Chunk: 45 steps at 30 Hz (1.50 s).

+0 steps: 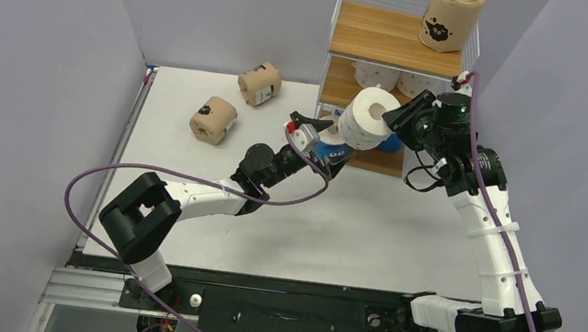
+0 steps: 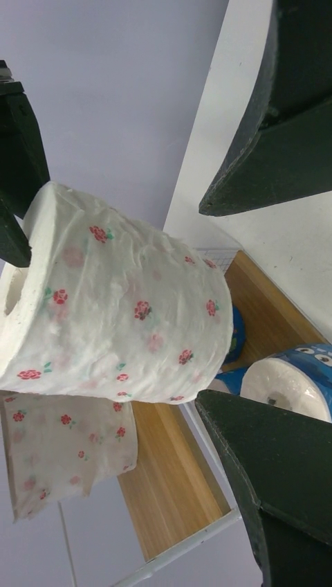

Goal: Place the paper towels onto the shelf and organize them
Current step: Place the paper towel on the shelf.

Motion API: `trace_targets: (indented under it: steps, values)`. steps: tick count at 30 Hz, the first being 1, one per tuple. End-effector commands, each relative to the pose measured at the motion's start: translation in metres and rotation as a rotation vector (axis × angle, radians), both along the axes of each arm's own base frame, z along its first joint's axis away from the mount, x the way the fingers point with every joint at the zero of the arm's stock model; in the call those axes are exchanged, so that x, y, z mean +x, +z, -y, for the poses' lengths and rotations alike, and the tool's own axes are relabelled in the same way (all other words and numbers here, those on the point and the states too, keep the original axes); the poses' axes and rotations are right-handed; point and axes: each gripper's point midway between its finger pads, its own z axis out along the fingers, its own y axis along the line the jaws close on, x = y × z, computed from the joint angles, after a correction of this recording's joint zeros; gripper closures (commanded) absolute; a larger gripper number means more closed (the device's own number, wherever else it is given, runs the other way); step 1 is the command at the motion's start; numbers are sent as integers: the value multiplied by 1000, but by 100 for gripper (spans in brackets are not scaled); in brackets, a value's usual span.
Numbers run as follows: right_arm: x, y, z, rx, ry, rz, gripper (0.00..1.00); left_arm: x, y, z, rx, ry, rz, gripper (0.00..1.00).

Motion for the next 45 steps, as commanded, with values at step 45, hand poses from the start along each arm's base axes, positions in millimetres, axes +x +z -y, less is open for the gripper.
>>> trace_targets:
  steps: [45]
  values:
    - [56, 64, -21, 124, 3, 177, 80, 84, 36, 12, -152, 74, 61, 4]
